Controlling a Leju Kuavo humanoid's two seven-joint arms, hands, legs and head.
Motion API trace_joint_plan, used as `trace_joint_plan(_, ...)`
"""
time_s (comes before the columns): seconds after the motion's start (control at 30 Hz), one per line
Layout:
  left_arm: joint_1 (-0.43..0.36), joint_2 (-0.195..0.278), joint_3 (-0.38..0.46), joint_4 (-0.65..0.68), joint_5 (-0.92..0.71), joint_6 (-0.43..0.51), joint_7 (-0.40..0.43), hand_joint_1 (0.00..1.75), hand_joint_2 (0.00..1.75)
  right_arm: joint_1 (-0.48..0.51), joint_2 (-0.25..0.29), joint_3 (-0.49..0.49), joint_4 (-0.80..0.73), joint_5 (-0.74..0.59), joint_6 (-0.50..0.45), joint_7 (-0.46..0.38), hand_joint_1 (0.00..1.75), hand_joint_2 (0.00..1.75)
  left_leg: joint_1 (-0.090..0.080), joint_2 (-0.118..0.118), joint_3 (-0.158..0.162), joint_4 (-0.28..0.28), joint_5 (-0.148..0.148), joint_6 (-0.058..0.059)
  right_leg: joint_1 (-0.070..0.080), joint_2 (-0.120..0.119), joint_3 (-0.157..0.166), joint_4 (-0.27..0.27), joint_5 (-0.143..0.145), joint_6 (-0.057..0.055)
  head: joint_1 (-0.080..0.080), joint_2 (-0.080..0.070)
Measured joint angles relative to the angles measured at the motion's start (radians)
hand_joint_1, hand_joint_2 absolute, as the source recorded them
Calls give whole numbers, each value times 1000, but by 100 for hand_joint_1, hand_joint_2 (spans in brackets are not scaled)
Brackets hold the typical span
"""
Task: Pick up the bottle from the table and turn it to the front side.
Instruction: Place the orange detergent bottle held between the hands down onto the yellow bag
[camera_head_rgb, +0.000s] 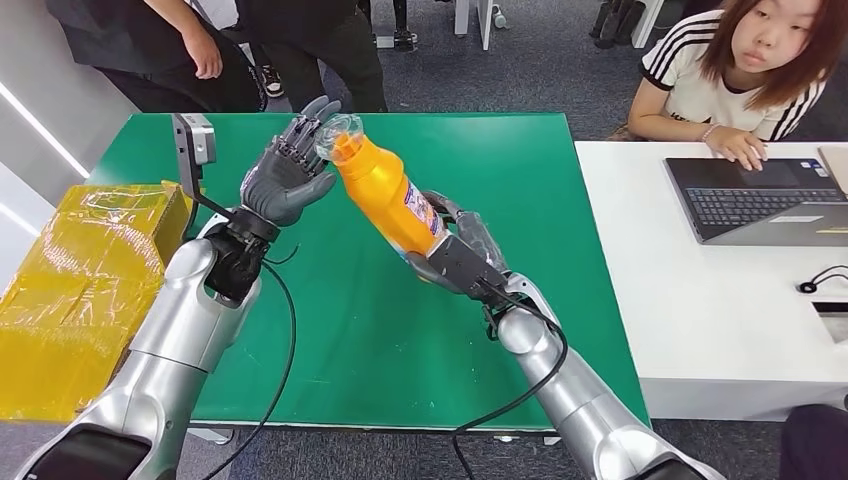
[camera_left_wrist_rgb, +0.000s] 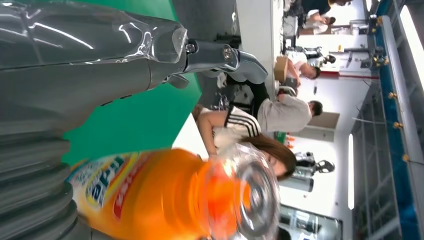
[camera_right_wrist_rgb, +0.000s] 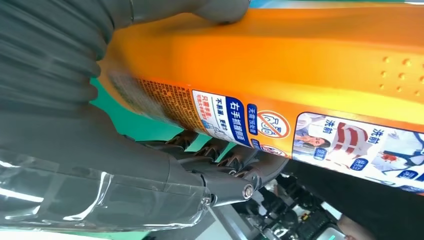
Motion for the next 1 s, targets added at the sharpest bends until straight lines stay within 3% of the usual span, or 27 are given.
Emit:
trace_joint_plan(0.13,4,0,-3,-19,17,-13,-2,0,175,-21,9,-11,37,2,-20,-11,175,175,0,0,0,0,0,0,0,0,0,0,0,0,0,0)
trace_joint_plan(0.33,4,4,2,-24,-21,96,-20,0,175,-22,12,-50,0,11,-38,-27,175,175,0,0,0,0,0,0,0,0,0,0,0,0,0,0)
trace_joint_plan(0.7,3,5,10,-10,-51,60,-32,0,175,-23,21,-71,-44,-6,9,-10,175,175,0,0,0,0,0,0,0,0,0,0,0,0,0,0)
trace_joint_plan(1.0,-5,-15,0,-12,-35,68,-12,0,175,-72,58,-64,-39,-7,30,25,175,175,0,0,0,0,0,0,0,0,0,0,0,0,0,0)
